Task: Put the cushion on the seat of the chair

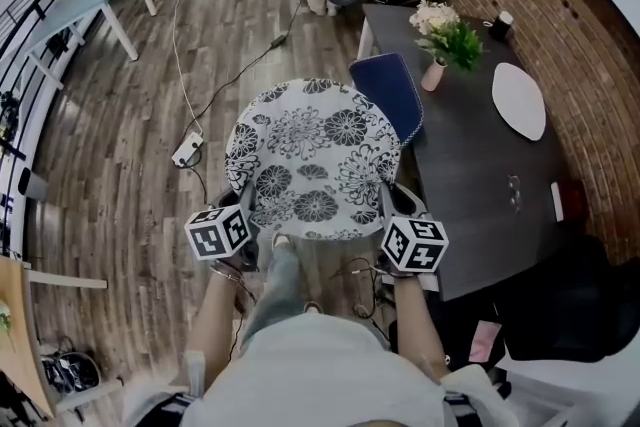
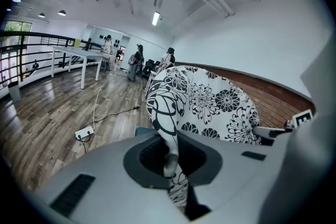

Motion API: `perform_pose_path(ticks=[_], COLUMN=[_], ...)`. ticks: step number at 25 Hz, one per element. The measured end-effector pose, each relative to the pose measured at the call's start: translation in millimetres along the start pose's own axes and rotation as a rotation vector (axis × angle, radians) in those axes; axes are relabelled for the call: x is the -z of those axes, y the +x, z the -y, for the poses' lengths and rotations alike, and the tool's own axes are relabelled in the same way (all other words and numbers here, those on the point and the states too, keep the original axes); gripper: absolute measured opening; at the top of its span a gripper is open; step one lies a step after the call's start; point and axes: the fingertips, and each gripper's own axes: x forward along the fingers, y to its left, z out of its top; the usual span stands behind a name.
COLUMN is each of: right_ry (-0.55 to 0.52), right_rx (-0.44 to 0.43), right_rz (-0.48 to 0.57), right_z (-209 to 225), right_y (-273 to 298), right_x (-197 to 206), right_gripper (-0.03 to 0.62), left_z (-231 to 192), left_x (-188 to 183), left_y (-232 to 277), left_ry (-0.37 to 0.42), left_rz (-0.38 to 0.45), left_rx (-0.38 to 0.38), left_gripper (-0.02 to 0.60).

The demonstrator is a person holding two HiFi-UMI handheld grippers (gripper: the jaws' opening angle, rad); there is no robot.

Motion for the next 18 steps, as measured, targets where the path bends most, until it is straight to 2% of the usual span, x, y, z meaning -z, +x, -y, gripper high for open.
perform_pose_path(ticks=[3,6,11,14,18], right_ry=[-0.011,-0.023,-0.030,-0.036,-0.040], right_rx=[-0.008,0.007,0.006,0.020,0.051], right_rz=[-0.016,-0.016,0.015,0.027,0.021], right_z=[6.4,9.4,17.8,12.5,-3.1], right_y=[-14.1,-17.6,-64.4,-46.5,12.9], right_x=[3.2,2.7,16.7,8.2,-17.3], right_gripper=[0.028,0.028,0.028,0.028,0.028], left_z=[8.9,9.7,37.0,24.1,-12.8], left_x=[13.0,9.5,34.6,19.8,-21.0], left_y=[-8.7,-8.5,-39.7,-22.9,22.5], left_ry=[-0.025,-0.015,0.002,0.006,-0.001], left_rz=[0.004,0.010,0.042,0.047,0.034], left_rx=[-0.011,-0.018,-0.006,0.014,0.044], left_gripper=[0.017,0.017,0.017,0.017,0.017])
